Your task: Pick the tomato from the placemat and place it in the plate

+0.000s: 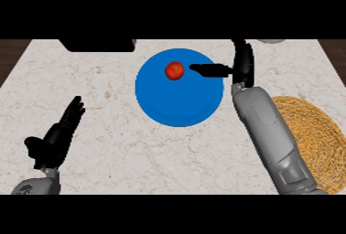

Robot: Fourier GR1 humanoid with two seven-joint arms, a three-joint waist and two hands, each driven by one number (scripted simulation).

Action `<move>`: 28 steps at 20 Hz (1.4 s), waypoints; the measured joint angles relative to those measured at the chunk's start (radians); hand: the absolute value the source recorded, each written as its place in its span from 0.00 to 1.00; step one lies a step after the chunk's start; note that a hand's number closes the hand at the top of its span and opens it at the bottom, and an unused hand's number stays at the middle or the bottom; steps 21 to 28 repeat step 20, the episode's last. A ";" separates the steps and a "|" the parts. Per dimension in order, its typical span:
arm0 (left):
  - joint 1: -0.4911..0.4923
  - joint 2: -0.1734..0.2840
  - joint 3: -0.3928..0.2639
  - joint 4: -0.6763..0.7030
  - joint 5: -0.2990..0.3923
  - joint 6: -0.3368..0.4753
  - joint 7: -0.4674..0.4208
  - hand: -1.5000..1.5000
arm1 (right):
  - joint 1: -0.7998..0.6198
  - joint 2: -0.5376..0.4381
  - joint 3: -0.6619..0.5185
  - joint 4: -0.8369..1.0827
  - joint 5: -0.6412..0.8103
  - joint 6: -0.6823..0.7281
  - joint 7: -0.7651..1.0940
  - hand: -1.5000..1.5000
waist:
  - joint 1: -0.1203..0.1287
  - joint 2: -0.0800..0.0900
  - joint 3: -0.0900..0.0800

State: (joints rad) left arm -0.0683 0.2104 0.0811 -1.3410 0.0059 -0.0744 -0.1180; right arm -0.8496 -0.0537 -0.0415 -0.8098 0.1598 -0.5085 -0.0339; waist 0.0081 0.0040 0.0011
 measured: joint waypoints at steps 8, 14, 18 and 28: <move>0.011 -0.009 0.002 -0.019 -0.009 0.007 0.007 0.50 | 0.188 -0.158 -0.110 -0.050 -0.146 0.262 -0.210 0.00 | -0.006 -0.002 0.000; 0.022 -0.004 0.011 -0.020 -0.005 -0.014 -0.002 0.50 | 0.247 -0.253 -0.144 0.005 -0.175 0.417 -0.335 0.00 | -0.003 -0.002 -0.001; 0.011 -0.004 0.016 -0.005 -0.016 -0.016 -0.006 0.50 | 0.253 -0.278 -0.157 0.107 -0.162 0.459 -0.437 0.00 | 0.000 -0.001 -0.001; 0.023 -0.014 0.009 -0.027 -0.023 -0.012 -0.002 0.50 | 0.241 -0.294 -0.170 0.170 -0.156 0.473 -0.483 0.00 | 0.002 -0.001 0.000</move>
